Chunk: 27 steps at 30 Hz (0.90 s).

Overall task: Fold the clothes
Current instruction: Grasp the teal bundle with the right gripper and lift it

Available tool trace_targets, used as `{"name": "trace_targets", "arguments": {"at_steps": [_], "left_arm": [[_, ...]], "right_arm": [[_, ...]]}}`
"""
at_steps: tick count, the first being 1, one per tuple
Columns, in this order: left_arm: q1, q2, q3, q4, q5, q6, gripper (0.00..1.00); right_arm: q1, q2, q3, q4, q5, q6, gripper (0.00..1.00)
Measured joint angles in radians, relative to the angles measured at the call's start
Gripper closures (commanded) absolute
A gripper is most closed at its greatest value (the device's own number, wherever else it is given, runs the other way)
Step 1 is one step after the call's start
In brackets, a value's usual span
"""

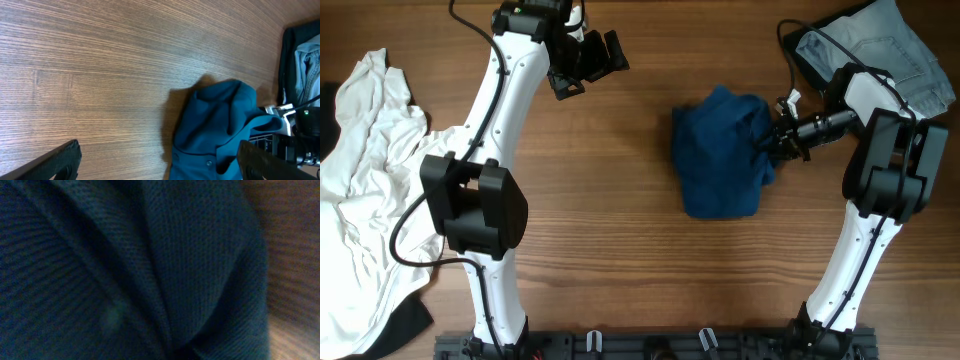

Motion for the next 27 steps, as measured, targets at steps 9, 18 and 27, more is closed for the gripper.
{"name": "trace_targets", "arguments": {"at_steps": [9, 18, 27], "left_arm": [[0.000, 0.000, 0.000, -0.040, 0.000, 0.000, 0.00], [0.000, 0.000, 0.000, -0.040, 0.000, 0.000, 0.00], [0.000, 0.000, 0.000, 0.006, -0.001, 0.001, 0.00]], "right_arm": [[-0.002, 0.000, -0.023, 0.080, -0.031, 0.008, 0.95], [0.002, -0.016, -0.026, 0.151, -0.043, 0.101, 0.95], [0.087, -0.303, -0.023, 0.181, 0.340, 0.207, 0.95]]}}
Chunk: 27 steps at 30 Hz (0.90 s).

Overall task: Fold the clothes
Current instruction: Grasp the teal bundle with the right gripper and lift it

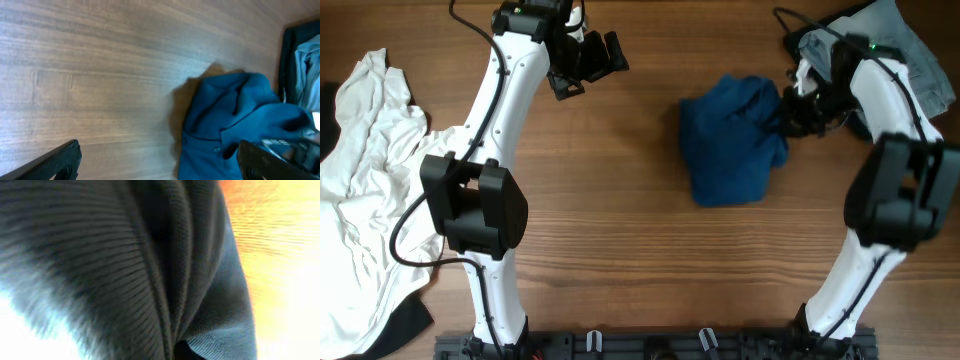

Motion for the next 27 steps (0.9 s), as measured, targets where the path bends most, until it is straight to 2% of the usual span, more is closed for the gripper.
{"name": "trace_targets", "arguments": {"at_steps": [4, 8, 17, 22, 27], "left_arm": [[0.000, 0.000, 0.000, 0.019, -0.017, 0.000, 0.00], [0.000, 0.000, 0.000, 0.024, -0.037, 0.000, 0.00], [0.000, 0.000, 0.000, 0.026, -0.117, 0.000, 0.00], [0.000, 0.000, 0.000, 0.026, -0.179, 0.001, 0.00], [0.000, 0.000, 0.000, 0.025, -0.218, 0.003, 0.00]], "right_arm": [[0.084, -0.169, 0.015, 0.002, 0.139, 0.033, 0.95], [0.132, -0.248, 0.021, 0.001, 0.193, 0.050, 0.95], [0.193, -0.254, 0.048, -0.006, 0.336, 0.057, 0.96], [0.201, -0.254, 0.203, -0.008, 0.411, 0.057, 0.96], [0.201, -0.254, 0.309, 0.013, 0.579, 0.056, 0.96]]}}
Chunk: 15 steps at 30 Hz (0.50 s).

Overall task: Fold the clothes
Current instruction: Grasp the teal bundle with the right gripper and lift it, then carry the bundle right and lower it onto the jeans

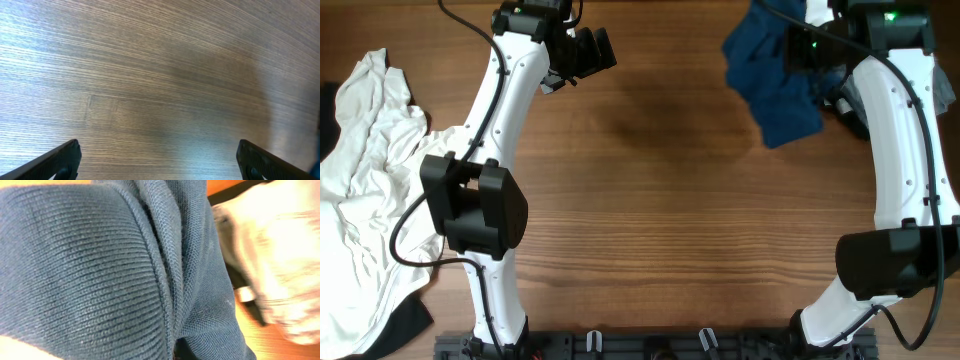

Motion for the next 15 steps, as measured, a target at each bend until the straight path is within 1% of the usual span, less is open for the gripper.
{"name": "trace_targets", "arguments": {"at_steps": [7, 12, 15], "left_arm": [[0.000, 0.000, 0.000, -0.016, -0.056, 0.000, 0.00], [0.000, 0.000, -0.003, -0.021, -0.085, 0.000, 0.00], [0.000, -0.002, -0.045, -0.012, -0.093, 0.000, 0.00]], "right_arm": [[-0.024, 0.000, 0.001, 0.016, 0.166, -0.004, 0.96], [-0.071, 0.002, 0.001, 0.063, 0.192, -0.012, 0.96], [-0.112, 0.027, 0.002, 0.079, 0.185, -0.027, 0.96]]}}
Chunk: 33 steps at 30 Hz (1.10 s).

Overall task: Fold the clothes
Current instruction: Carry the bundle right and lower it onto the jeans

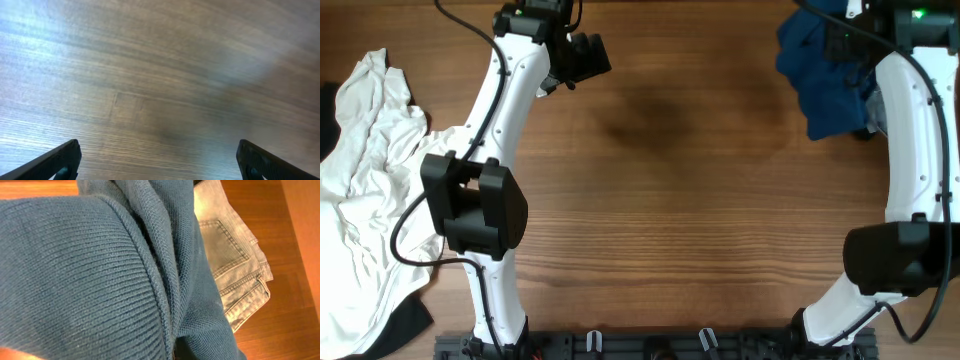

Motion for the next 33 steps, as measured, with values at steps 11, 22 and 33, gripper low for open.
{"name": "trace_targets", "arguments": {"at_steps": [11, 22, 33], "left_arm": [[0.000, 0.000, -0.109, 0.009, 0.000, -0.022, 0.00], [0.000, 0.000, -0.109, 0.009, 0.001, -0.055, 0.00], [0.000, 0.000, -0.109, -0.010, 0.004, -0.065, 0.00]], "right_arm": [[-0.172, 0.140, 0.000, 0.072, -0.076, -0.041, 0.96], [-0.259, 0.140, 0.012, 0.119, -0.134, -0.048, 0.96], [-0.280, 0.140, 0.051, 0.210, -0.063, -0.048, 0.96]]}}
